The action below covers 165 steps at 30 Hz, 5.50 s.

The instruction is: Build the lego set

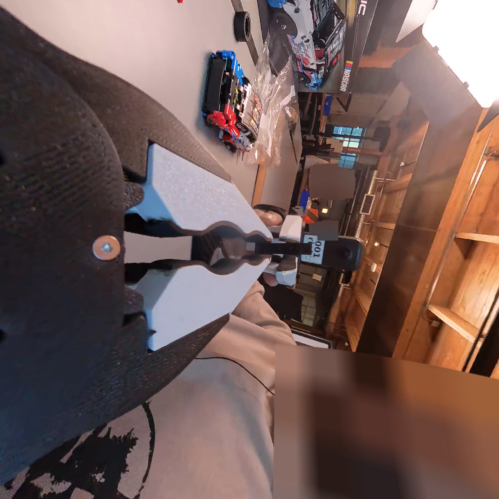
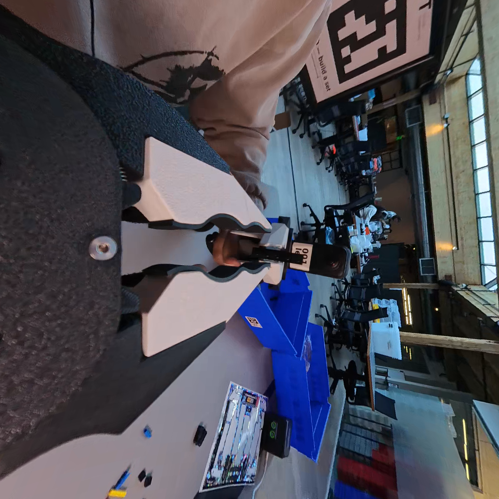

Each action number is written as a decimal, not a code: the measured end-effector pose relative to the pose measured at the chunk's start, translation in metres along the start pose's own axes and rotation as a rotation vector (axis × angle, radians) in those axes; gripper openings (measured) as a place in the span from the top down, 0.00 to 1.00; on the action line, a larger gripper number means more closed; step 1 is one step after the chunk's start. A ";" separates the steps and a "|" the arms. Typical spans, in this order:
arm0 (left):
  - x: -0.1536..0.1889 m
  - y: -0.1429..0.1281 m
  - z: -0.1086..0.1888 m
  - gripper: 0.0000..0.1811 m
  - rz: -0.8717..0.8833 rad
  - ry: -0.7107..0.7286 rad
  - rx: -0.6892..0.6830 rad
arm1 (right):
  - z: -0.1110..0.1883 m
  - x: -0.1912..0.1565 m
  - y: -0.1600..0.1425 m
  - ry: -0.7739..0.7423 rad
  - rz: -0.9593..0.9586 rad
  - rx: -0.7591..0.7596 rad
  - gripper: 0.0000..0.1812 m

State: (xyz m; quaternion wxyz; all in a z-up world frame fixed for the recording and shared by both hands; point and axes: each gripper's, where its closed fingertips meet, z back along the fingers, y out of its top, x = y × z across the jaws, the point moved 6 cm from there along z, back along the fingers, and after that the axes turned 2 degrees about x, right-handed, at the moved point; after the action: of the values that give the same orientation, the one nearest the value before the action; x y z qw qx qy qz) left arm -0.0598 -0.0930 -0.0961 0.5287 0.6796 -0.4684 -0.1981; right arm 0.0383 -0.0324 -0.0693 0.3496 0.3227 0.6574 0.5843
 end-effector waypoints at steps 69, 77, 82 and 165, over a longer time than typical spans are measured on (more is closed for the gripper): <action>-0.094 -0.140 -0.004 0.80 -0.153 0.481 -1.070 | 0.109 0.071 -0.155 -0.017 0.122 -0.984 0.89; -0.096 -0.135 -0.004 0.76 -0.163 0.558 -0.967 | 0.105 0.064 -0.155 -0.017 0.146 -0.960 0.95; -0.102 -0.102 0.002 0.74 -0.152 0.619 -0.676 | 0.102 0.077 -0.130 -0.084 0.088 -0.656 0.89; -0.108 -0.089 0.023 0.83 -0.292 0.750 -0.568 | 0.105 0.113 -0.144 0.023 -0.132 -1.057 0.99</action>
State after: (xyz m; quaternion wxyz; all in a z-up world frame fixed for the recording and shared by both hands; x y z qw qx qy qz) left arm -0.0917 -0.0142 -0.2095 0.7920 0.5917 -0.0731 -0.1318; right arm 0.0616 0.1030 -0.2295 0.4933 0.0539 0.2962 0.8161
